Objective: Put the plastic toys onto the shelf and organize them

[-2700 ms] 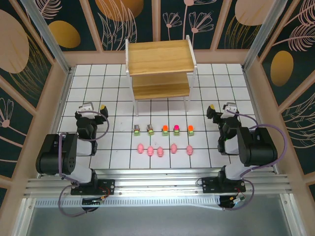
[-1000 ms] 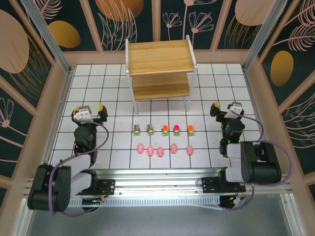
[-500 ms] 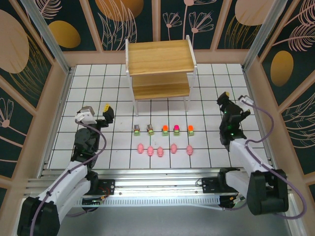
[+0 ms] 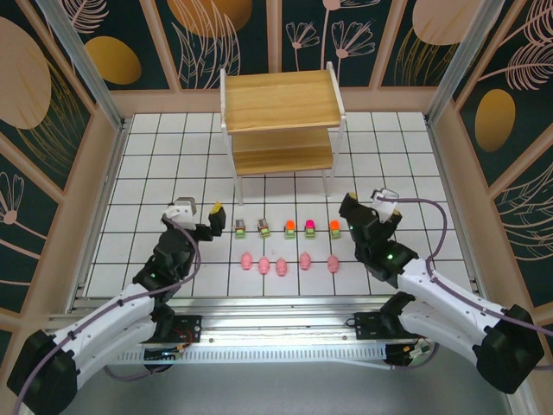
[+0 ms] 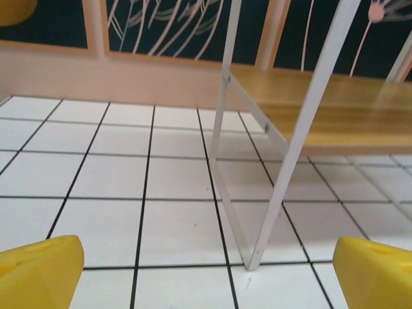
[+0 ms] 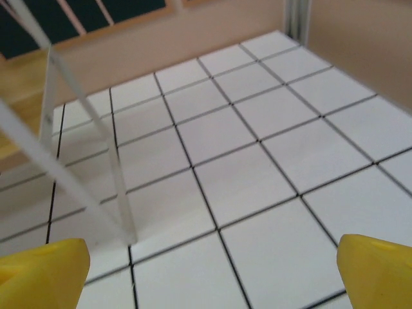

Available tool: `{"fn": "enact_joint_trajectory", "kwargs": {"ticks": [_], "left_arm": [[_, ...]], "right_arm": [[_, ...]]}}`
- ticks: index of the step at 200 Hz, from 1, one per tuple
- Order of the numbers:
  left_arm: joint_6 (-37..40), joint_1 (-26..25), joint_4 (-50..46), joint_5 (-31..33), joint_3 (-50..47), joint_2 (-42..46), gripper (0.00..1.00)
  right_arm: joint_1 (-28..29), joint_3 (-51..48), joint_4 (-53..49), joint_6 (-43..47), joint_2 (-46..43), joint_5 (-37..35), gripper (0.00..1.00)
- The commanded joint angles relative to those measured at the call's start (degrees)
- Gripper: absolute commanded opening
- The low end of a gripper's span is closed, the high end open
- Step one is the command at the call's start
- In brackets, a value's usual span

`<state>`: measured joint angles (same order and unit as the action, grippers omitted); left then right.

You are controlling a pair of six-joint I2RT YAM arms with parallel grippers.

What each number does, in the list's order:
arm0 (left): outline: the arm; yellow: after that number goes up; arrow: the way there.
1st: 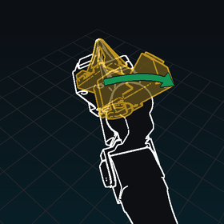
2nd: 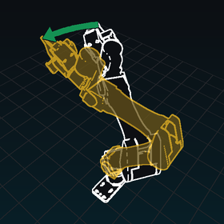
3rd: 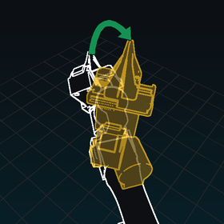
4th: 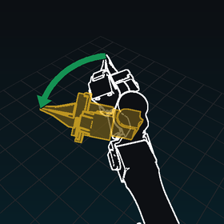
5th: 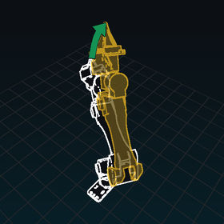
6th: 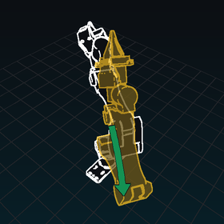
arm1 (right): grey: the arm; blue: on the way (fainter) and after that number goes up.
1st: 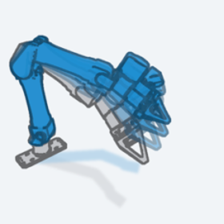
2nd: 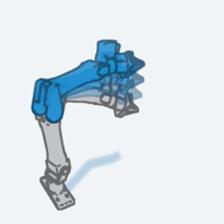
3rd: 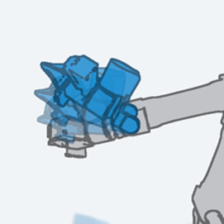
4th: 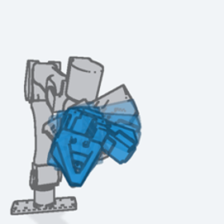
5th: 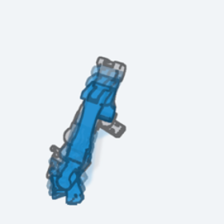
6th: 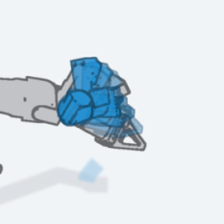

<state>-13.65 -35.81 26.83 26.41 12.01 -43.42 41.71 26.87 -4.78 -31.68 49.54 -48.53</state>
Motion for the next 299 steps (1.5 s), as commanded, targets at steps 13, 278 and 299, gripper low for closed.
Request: {"fn": "enact_joint_trajectory", "kwargs": {"ticks": [13,278,299], "left_arm": [[-1.81,-2.12,-2.04,3.05,2.46,-2.50,0.94],[-4.41,-2.51,-2.29,-4.97,7.59,-15.38,0.84],[-4.36,-2.50,-2.38,-4.86,7.72,-15.54,0.85]], "right_arm": [[7.55,4.10,-12.95,-10.40,1.69,0.24,0.97],[27.97,2.92,-29.38,-37.35,20.54,13.70,0.64],[27.38,3.52,-28.79,-35.71,21.62,13.90,0.58]]}}
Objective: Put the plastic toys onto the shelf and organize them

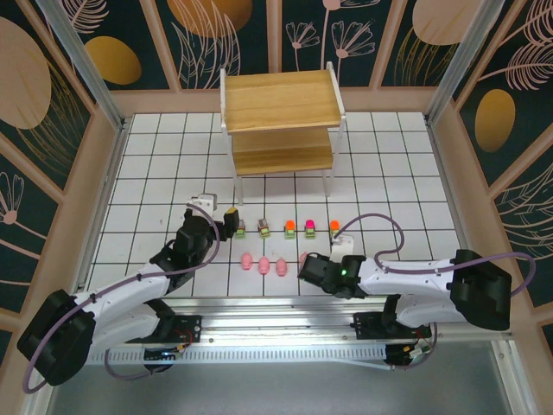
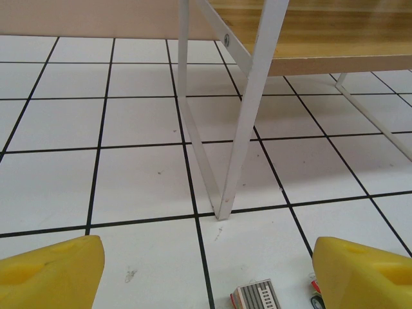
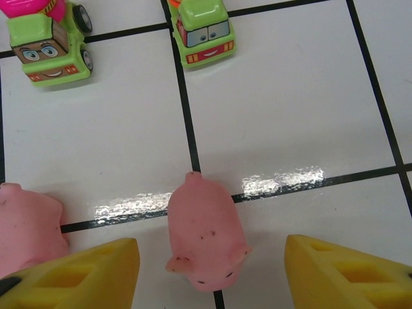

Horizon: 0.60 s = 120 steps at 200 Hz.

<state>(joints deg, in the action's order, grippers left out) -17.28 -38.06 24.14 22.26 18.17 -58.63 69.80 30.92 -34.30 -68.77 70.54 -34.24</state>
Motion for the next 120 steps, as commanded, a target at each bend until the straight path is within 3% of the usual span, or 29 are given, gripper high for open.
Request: {"fn": "enact_joint_trajectory", "kwargs": {"ticks": [1,120], "left_arm": [[-0.69,-0.21,0.30,-0.67,1.58,-0.34,0.85],[-0.72,-0.23,0.16,-1.44,2.22,-2.08,0.86]], "right_arm": [[-0.76,-0.47,0.78,1.42,0.68,-0.44,0.58],[-2.29,-2.44,3.65,4.93,-0.67,2.00,0.45]]}}
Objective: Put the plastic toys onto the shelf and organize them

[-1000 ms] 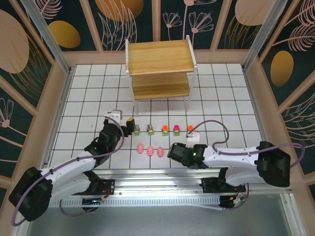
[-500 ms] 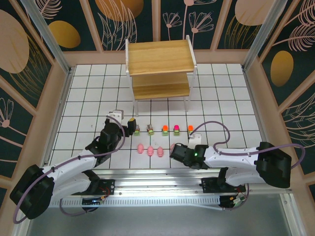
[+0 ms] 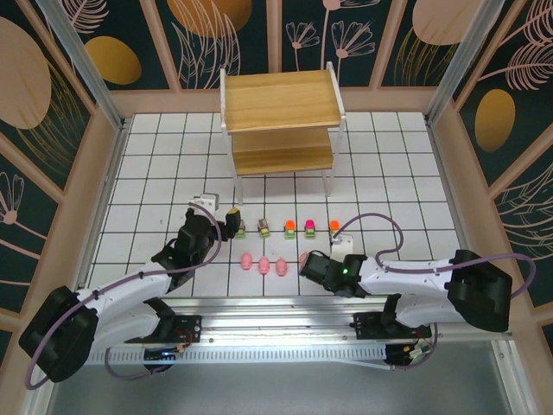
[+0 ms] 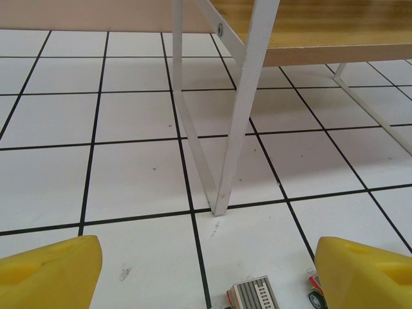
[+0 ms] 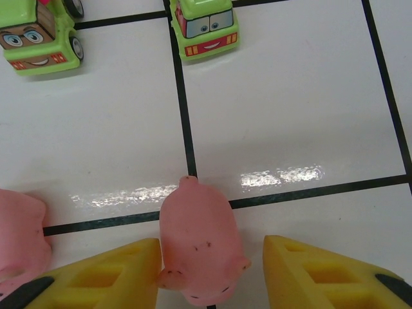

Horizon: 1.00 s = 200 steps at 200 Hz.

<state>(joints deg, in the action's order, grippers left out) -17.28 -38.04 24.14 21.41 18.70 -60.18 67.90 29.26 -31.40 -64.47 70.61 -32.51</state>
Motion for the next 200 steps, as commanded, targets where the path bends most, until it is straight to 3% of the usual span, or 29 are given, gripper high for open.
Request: {"fn": "enact_joint_trajectory", "kwargs": {"ticks": [1,36,200], "left_arm": [[-0.77,-0.27,0.14,-0.63,1.69,-0.54,0.86],[-0.76,-0.28,0.13,-0.93,1.78,-0.64,0.86],[-0.60,-0.28,0.17,-1.48,1.88,-0.73,0.87]], "right_arm": [[-0.40,-0.78,0.82,0.69,-0.74,0.27,0.45],[-0.59,-0.96,2.15,1.84,-0.18,0.85,0.41],[-1.45,-1.39,4.90,3.62,3.09,3.07,0.40]]}}
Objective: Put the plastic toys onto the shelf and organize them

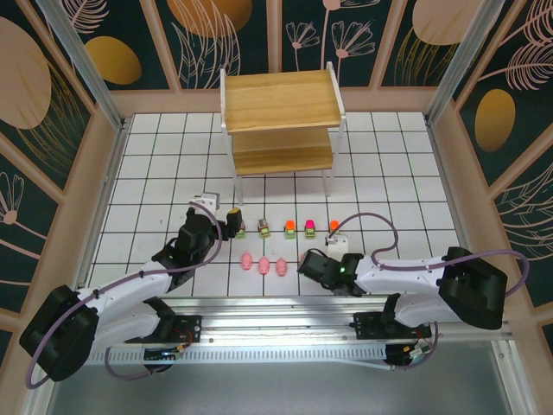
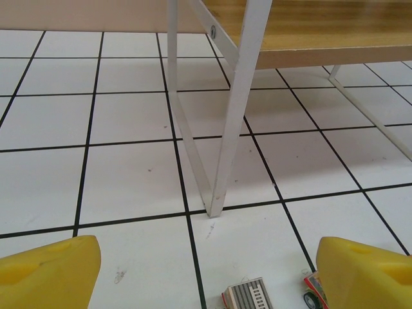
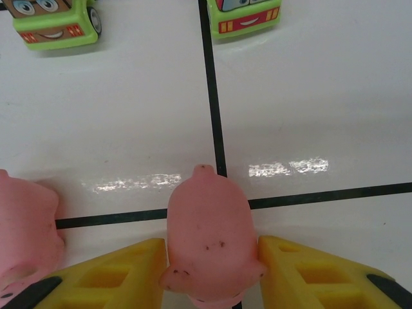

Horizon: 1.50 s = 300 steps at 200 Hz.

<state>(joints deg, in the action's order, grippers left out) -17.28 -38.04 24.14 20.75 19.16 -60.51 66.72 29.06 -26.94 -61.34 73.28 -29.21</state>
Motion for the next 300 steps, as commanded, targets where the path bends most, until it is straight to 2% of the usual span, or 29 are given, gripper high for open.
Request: {"fn": "enact_joint_trajectory", "kwargs": {"ticks": [1,12,40,68,112,154,202,300], "left_arm": [[-0.62,-0.28,0.19,-0.81,1.41,-0.40,0.87],[-0.58,-0.28,0.16,-0.81,1.41,-0.40,0.87],[-0.62,-0.28,0.33,-1.01,1.50,-0.57,0.87],[-0.65,-0.28,0.30,-1.11,1.67,-0.92,0.87],[-1.42,-0.23,0.92,-1.85,1.68,-0.34,0.92],[-2.29,-0.27,-0.44,-3.52,2.81,-0.09,0.95],[-2.34,-0.27,0.23,-1.39,1.76,1.95,0.96],[-1.48,-0.26,-0.85,-2.91,2.84,0.37,0.94]], "right_arm": [[-0.27,-1.15,0.42,0.51,0.44,-0.23,0.40],[-0.27,-1.18,0.27,0.36,0.38,-0.36,0.36],[-0.27,-0.43,-1.20,-0.37,-0.21,-1.45,0.35],[-0.22,1.01,-2.69,0.54,-1.48,-2.75,0.29],[-1.18,5.90,-5.25,3.88,-2.70,-4.57,0.27],[-4.64,12.22,-6.62,10.72,-3.48,-6.46,0.26],[-10.46,18.74,-5.41,20.17,-4.11,-7.41,0.25],[-17.34,32.02,-1.52,34.32,1.09,-8.41,0.25]]}}
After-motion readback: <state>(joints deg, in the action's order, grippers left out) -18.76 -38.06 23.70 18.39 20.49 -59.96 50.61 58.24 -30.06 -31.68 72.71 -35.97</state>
